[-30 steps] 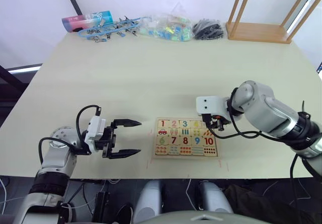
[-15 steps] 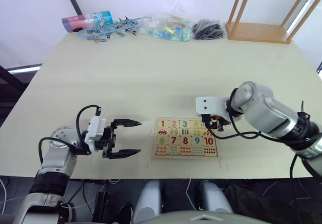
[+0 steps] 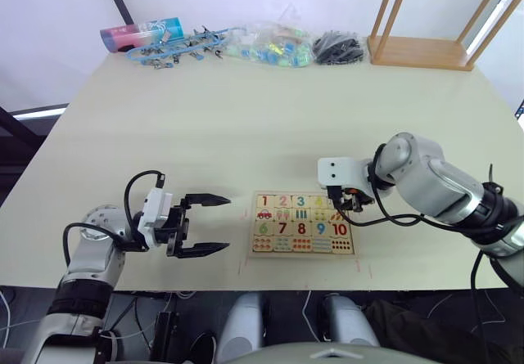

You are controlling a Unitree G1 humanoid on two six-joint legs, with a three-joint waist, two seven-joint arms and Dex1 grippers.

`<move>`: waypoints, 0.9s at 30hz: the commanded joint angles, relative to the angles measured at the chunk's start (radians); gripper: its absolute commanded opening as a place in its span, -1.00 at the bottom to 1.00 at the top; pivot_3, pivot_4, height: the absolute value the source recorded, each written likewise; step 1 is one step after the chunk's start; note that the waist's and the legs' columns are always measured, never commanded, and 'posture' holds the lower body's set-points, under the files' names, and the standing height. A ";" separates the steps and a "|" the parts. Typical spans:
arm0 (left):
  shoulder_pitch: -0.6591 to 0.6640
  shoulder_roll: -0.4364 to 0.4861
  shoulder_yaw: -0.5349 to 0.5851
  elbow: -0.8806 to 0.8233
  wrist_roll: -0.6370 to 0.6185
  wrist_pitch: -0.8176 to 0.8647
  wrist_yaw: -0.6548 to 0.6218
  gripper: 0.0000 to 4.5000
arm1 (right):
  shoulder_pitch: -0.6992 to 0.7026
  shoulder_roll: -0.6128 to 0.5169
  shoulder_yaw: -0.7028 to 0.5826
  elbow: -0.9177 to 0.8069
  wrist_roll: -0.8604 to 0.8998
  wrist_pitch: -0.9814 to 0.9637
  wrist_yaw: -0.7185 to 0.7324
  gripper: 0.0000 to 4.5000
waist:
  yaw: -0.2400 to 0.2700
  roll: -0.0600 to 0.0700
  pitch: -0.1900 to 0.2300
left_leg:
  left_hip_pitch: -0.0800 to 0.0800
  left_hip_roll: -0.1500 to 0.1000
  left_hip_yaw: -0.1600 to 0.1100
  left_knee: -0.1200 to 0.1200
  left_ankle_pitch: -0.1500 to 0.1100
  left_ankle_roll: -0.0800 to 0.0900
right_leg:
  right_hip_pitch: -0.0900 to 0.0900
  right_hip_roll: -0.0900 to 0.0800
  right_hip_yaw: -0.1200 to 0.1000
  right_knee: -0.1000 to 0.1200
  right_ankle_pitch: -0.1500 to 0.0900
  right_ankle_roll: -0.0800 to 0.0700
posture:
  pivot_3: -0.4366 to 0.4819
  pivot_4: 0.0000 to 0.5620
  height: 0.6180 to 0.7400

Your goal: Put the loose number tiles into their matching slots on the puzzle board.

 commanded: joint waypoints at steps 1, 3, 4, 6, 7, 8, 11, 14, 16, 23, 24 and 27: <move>-0.007 0.007 0.017 -0.033 -0.006 0.000 -0.029 1.00 | -0.004 -0.003 -0.001 -0.009 -0.002 -0.009 -0.001 0.47 | 0.000 0.000 0.000 | 0.000 0.000 0.000 0.000 0.000 0.000 | 0.000 0.000 0.000 0.000 0.000 0.000 | -0.05 -0.47 0.95; -0.007 0.006 0.017 -0.035 -0.006 0.001 -0.029 1.00 | -0.003 -0.001 -0.006 -0.004 -0.003 -0.008 -0.008 0.82 | 0.000 0.000 0.000 | 0.000 0.000 0.000 0.000 0.000 0.000 | 0.000 0.000 0.000 0.000 0.000 0.000 | -0.05 -0.47 0.95; -0.006 0.006 0.017 -0.037 -0.006 0.002 -0.029 1.00 | -0.003 0.000 -0.011 -0.002 -0.003 -0.007 -0.011 0.95 | 0.000 0.000 0.000 | 0.000 0.000 0.000 0.000 0.000 0.000 | 0.000 0.000 0.000 0.000 0.000 0.000 | -0.05 -0.47 0.95; -0.006 0.006 0.017 -0.039 -0.006 0.004 -0.029 1.00 | -0.003 -0.005 -0.016 -0.002 0.001 -0.008 -0.011 0.95 | 0.000 0.000 0.000 | 0.000 0.000 0.000 0.000 0.000 0.000 | 0.000 0.000 0.000 0.000 0.000 0.000 | -0.05 -0.47 0.95; -0.006 0.006 0.017 -0.038 -0.006 0.004 -0.029 1.00 | -0.003 -0.007 -0.021 -0.002 0.004 -0.009 -0.011 0.95 | 0.000 0.000 0.000 | 0.000 0.000 0.000 0.000 0.000 0.000 | 0.000 0.000 0.000 0.000 0.000 0.000 | -0.05 -0.47 0.95; -0.007 0.007 0.016 -0.038 -0.006 0.005 -0.029 1.00 | -0.002 -0.011 -0.030 -0.004 0.009 -0.011 -0.009 0.95 | 0.000 0.000 0.000 | 0.000 0.000 0.000 0.000 0.000 0.000 | 0.000 0.000 0.000 0.000 0.000 0.000 | -0.05 -0.47 0.95; -0.010 0.006 0.018 -0.040 -0.005 0.008 -0.029 1.00 | 0.010 -0.015 -0.074 -0.008 0.030 -0.020 -0.018 0.95 | 0.000 0.000 0.000 | 0.000 0.000 0.000 0.000 0.000 0.000 | 0.000 0.000 0.000 0.000 0.000 0.000 | -0.05 -0.47 0.95; -0.011 0.007 0.020 -0.042 -0.006 0.011 -0.029 1.00 | 0.039 -0.021 -0.136 -0.020 0.060 -0.026 -0.037 0.95 | 0.001 0.000 0.000 | 0.000 0.000 0.000 0.000 0.000 0.000 | 0.000 0.000 0.000 0.000 0.000 0.000 | -0.05 -0.47 0.95; -0.013 0.007 0.019 -0.042 -0.005 0.013 -0.029 1.00 | 0.067 -0.030 -0.183 -0.031 0.084 -0.030 -0.045 0.95 | 0.001 0.000 0.000 | 0.000 0.000 0.000 0.000 0.000 0.000 | 0.000 0.000 0.000 0.000 0.000 0.000 | -0.05 -0.47 0.95; -0.034 0.012 0.010 -0.032 -0.005 0.018 -0.029 1.00 | 0.195 -0.053 -0.354 -0.054 0.164 -0.079 -0.093 0.58 | 0.002 -0.001 0.000 | 0.000 0.000 0.000 0.000 0.000 0.000 | 0.000 0.000 0.000 0.000 0.000 0.000 | -0.05 -0.47 0.95; -0.036 0.013 0.008 -0.030 -0.006 0.018 -0.029 1.00 | 0.219 -0.046 -0.389 -0.054 0.182 -0.093 -0.105 0.38 | 0.003 -0.001 0.000 | 0.000 0.000 0.000 0.000 0.000 0.000 | 0.000 0.000 0.000 0.000 0.000 0.000 | -0.05 -0.47 0.95; -0.040 0.015 0.004 -0.028 -0.006 0.018 -0.029 1.00 | 0.272 -0.040 -0.450 -0.057 0.214 -0.124 -0.133 -0.20 | 0.003 -0.001 0.000 | 0.000 0.000 0.000 0.000 0.000 0.000 | 0.000 0.000 0.000 0.000 0.000 0.000 | -0.05 -0.47 0.95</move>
